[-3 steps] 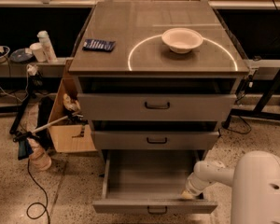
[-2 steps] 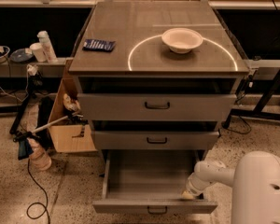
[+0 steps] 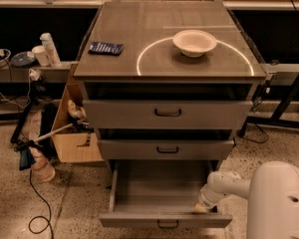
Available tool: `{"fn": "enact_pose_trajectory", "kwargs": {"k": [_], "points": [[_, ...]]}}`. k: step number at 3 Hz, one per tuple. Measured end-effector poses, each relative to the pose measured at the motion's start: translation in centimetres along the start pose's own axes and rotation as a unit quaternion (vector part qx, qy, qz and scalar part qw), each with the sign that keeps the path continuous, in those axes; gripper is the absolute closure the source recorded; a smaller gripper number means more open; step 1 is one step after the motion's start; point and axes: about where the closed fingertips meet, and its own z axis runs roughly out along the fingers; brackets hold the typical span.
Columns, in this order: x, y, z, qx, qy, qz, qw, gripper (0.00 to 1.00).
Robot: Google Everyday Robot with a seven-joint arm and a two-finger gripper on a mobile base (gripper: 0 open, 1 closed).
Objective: Open bottom drawer
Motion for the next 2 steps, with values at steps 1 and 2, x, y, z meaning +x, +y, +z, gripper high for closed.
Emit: {"fn": "enact_pose_trajectory", "kwargs": {"k": [1, 2], "points": [[0.0, 0.0, 0.0, 0.0, 0.0, 0.0, 1.0, 0.35], [-0.4, 0.28, -0.17, -0.005, 0.001, -0.012, 0.9999, 0.12]]}}
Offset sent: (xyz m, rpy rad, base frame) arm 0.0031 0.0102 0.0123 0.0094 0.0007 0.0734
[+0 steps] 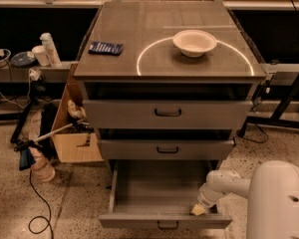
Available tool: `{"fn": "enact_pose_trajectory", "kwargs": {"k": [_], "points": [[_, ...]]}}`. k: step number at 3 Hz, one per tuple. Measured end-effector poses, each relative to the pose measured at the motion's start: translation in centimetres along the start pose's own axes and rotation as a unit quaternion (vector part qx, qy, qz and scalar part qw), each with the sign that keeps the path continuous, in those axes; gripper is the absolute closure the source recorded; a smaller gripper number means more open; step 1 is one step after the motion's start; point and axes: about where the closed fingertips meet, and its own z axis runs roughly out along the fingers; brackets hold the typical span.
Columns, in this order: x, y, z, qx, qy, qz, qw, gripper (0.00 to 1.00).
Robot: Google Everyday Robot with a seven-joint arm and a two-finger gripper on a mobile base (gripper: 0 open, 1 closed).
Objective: Open bottom drawer
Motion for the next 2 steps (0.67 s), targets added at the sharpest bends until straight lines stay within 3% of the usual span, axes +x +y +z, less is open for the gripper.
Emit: {"fn": "enact_pose_trajectory", "kwargs": {"k": [1, 2], "points": [[-1.5, 0.1, -2.5, 0.015, -0.001, -0.014, 0.9998, 0.0], [-2.9, 0.7, -6.5, 0.041, -0.012, -0.028, 0.9987, 0.0]]}}
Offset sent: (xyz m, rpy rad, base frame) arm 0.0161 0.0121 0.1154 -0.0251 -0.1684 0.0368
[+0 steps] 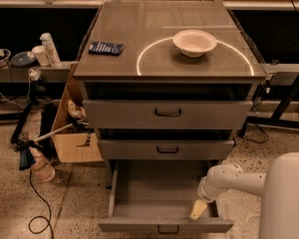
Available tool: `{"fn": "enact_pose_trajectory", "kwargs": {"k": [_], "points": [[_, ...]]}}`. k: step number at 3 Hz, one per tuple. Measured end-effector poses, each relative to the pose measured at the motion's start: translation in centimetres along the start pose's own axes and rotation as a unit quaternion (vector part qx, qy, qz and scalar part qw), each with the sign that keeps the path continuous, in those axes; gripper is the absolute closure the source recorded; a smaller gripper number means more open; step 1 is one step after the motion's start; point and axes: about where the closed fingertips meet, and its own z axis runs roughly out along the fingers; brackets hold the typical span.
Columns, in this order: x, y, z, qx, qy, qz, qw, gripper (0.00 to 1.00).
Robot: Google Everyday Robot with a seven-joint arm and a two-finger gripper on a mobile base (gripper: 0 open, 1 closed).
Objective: Open bottom drawer
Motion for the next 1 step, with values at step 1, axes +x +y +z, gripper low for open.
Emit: {"fn": "enact_pose_trajectory", "kwargs": {"k": [1], "points": [[0.0, 0.0, 0.0, 0.0, 0.0, 0.0, 1.0, 0.0]]}}
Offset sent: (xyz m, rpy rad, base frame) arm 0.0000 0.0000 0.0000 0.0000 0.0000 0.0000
